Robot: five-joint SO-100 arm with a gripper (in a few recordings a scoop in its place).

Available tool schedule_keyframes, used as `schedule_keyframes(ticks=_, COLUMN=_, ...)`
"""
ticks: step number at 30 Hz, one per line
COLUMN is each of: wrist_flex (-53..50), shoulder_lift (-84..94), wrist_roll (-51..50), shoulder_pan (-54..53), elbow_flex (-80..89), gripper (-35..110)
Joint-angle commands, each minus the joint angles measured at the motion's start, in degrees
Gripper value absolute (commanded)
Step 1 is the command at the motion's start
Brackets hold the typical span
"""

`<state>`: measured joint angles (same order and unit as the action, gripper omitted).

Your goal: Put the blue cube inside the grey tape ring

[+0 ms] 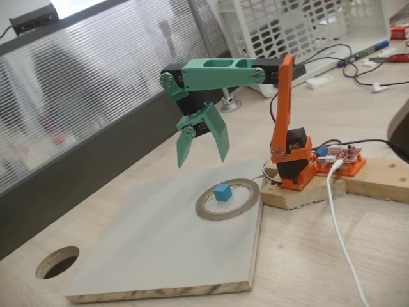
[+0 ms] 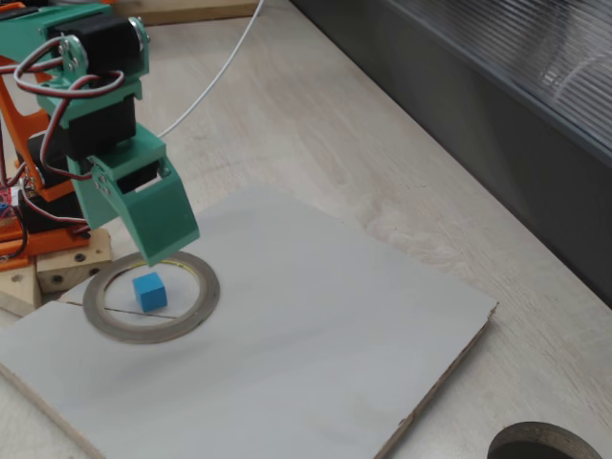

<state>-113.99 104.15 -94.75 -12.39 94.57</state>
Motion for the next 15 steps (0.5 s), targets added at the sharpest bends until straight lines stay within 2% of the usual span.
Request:
schedule_keyframes(ticks=1, wrist_flex=-1.85, shoulder_lift=0.26, wrist_roll=-0.53, shoulder_pan=-0.62, elbow_flex=-0.7, gripper=74)
schedule_keyframes(ticks=5, wrist_flex=-1.85, shoulder_lift=0.26, wrist_roll=-0.35, shoulder_pan=-0.09, elbow_flex=-0.62, gripper=74)
schedule_keyframes(ticks=8, wrist_flex=-1.85, shoulder_lift=0.35, wrist_roll=-0.35, shoulder_pan=-0.09, elbow_flex=-0.62, gripper=64)
schedule_keyframes(ticks=11, wrist_flex=-1.85, shoulder_lift=0.35, wrist_roll=-0.7, shoulder_pan=0.0, elbow_flex=-0.7, gripper=43)
schedule_keyframes(ticks=15, wrist_flex=-1.85, shoulder_lift=0.53, wrist_roll=-0.26, shoulder_pan=0.0, elbow_flex=-0.79, gripper=7)
